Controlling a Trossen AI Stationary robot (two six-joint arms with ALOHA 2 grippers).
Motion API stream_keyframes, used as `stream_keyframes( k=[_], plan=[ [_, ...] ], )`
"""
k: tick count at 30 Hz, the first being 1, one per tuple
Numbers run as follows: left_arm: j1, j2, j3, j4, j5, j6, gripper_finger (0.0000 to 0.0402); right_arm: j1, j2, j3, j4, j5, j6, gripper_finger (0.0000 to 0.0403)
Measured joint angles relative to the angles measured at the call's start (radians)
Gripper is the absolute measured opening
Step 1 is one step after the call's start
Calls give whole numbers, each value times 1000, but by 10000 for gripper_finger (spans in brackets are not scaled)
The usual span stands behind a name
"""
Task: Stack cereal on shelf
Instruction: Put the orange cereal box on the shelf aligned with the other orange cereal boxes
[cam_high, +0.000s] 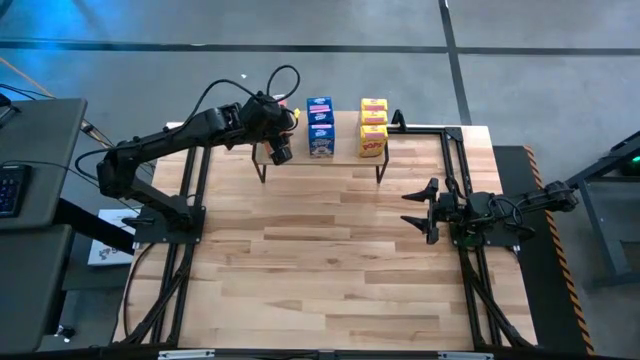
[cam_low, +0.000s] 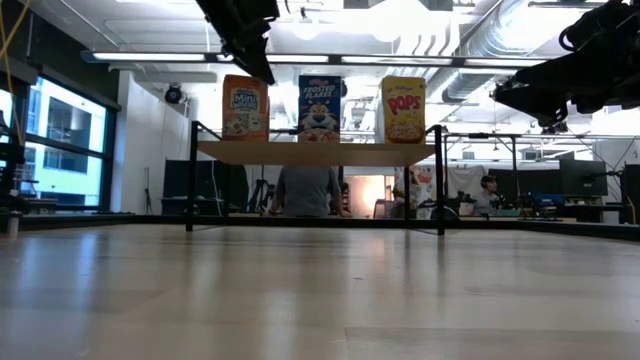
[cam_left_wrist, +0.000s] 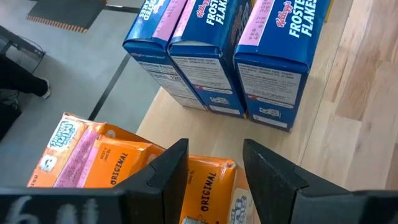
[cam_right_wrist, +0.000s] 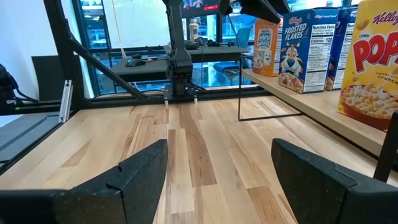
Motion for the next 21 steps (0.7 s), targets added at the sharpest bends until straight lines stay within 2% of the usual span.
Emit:
stream_keyframes(
  k=[11, 21],
  plan=[
    [0, -1, 1, -31, 1, 0, 145, 0, 0, 0, 0, 3, 0, 279],
    [-2, 0, -2, 6, 8, 14, 145, 0, 0, 0, 0, 3, 0, 279]
  ],
)
